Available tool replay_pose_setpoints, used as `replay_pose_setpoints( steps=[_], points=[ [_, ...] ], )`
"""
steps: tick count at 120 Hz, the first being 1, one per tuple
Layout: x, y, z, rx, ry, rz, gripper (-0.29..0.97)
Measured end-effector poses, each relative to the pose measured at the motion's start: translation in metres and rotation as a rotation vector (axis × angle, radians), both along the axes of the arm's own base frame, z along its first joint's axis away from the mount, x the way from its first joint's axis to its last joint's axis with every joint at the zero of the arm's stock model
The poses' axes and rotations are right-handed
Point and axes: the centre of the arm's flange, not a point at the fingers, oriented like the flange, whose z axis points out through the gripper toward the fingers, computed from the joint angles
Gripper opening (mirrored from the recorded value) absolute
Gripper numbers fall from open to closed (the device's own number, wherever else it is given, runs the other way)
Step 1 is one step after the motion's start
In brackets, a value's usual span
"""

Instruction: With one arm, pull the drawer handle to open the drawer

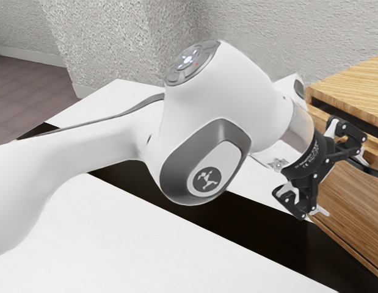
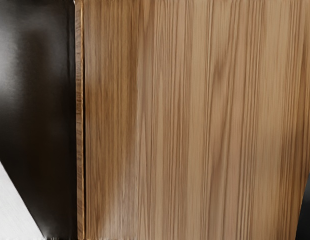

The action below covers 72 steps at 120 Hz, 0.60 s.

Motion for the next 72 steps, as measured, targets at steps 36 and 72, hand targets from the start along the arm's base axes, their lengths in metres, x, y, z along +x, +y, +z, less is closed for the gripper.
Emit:
replay_pose_setpoints(
  steps=[36, 72],
  points=[
    [-0.024, 0.01, -0.003, 0.002, 0.002, 0.004, 0.68],
    [-0.046, 0.019, -0.002, -0.002, -0.003, 0.007, 0.68]
  ],
)
